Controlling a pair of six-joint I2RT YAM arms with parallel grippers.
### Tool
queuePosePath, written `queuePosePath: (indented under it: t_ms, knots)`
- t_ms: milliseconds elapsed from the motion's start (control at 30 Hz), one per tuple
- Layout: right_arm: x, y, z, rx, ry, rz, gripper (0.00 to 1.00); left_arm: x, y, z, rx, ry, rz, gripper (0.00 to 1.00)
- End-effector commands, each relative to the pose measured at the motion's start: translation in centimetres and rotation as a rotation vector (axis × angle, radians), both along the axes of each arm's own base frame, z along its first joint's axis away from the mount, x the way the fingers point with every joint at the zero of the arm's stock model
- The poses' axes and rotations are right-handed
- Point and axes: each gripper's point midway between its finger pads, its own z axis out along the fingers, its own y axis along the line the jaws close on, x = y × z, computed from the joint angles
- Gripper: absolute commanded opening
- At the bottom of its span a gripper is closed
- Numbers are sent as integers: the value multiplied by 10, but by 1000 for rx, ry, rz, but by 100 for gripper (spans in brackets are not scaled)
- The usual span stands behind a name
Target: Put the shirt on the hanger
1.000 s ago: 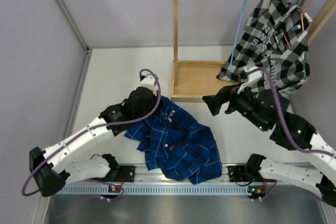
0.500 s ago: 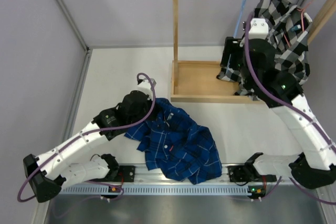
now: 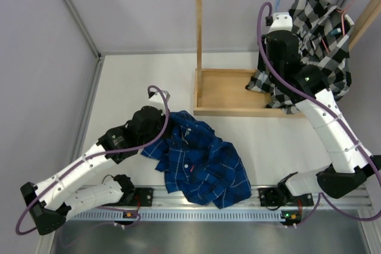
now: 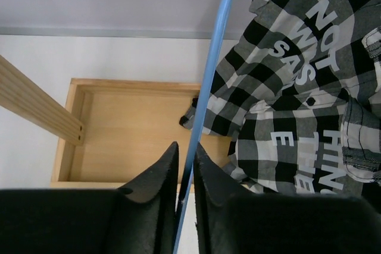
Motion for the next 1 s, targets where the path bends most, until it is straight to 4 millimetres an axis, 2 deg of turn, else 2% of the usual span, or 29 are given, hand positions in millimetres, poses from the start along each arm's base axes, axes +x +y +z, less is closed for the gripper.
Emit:
queuePosePath:
  t_ms: [0,100,300,333,400,467,500,533,567,767,967]
  knots:
    - [2,-16,0,-39,6,-46,11,3,5,-6,22,0,27,0]
    - [-1,-18,7,-25,-12,-46,5,4,0,-4,22,4,9,0]
    - [-7,-30,16,-50,-40,-77,0,3,1,-4,18,3,12,0]
    - [-8,-32,14,-51,-40,-76,0,4,2,-4,19,1,18,0]
    - [-12,-36,24,-31,-83,-76,0,6,2,-5,30,1,19,0]
    - [-13,-40,21,-35,-96,-81,0,6,0,-6,32,8,12,0]
    - [-14,-42,31,-9,-141,-77,0,6,-1,-8,26,16,21,0]
    - [-14,-43,28,-12,-143,-70,0,6,-1,-7,20,18,24,0]
    - [-16,-48,34,1,-165,-71,0,6,-3,-5,12,16,23,0]
    - [-12,-43,54,48,-231,24,0,8,-7,1,-12,20,24,0]
    - [-9,-41,70,59,-259,61,0,9,-6,-7,-8,26,36,0]
